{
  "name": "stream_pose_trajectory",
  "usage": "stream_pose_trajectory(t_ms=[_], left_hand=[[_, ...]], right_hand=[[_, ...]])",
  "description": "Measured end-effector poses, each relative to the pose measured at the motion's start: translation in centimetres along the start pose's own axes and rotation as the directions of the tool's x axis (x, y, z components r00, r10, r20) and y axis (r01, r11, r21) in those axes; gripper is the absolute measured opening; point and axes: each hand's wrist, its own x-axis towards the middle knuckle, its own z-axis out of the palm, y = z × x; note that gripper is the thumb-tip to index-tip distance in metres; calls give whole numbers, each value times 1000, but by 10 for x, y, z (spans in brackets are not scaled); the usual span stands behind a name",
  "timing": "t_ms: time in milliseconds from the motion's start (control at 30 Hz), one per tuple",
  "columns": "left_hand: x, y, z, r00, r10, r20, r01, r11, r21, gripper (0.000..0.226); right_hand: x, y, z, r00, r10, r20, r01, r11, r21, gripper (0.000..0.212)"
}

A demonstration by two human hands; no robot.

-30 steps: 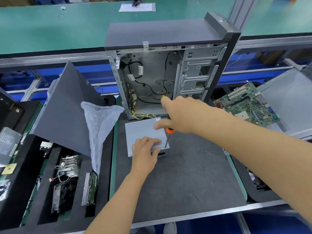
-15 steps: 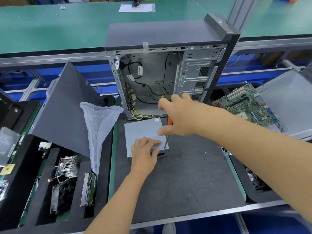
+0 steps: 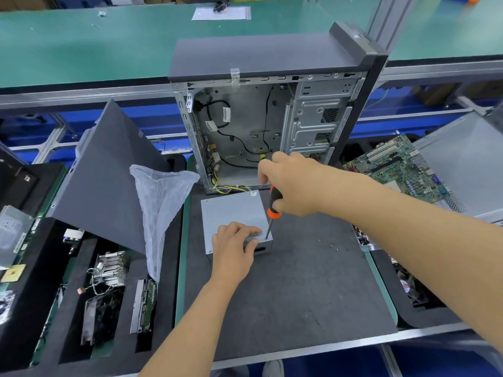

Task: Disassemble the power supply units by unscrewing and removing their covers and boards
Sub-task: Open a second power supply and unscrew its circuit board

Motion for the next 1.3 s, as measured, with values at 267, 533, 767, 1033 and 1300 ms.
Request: stream_pose_trajectory(t_ms=[267, 533, 767, 1033, 1300], left_hand=[[0, 0, 1, 1000, -5, -1, 5, 1000, -6, 20], [0, 1, 1, 1000, 3, -7, -3, 1000, -13, 21], [0, 2, 1, 1000, 4, -14, -4, 1000, -21, 21], [0, 1, 1, 1000, 7, -1, -7, 1000, -1, 24], [2, 6, 3, 999, 24, 39, -26, 999, 42, 20]], right_hand=[[-5, -13, -4, 987, 158, -36, -162, 972, -169, 72], [0, -6, -2, 997, -32, -70, 30, 999, -31, 36], [2, -9, -1, 998, -56, 22, 53, 991, 121, 40], [-2, -5, -3, 986, 77, -149, -92, 991, -96, 36], [-4, 4, 4, 992, 22, -125, -25, 1000, -18, 51]])
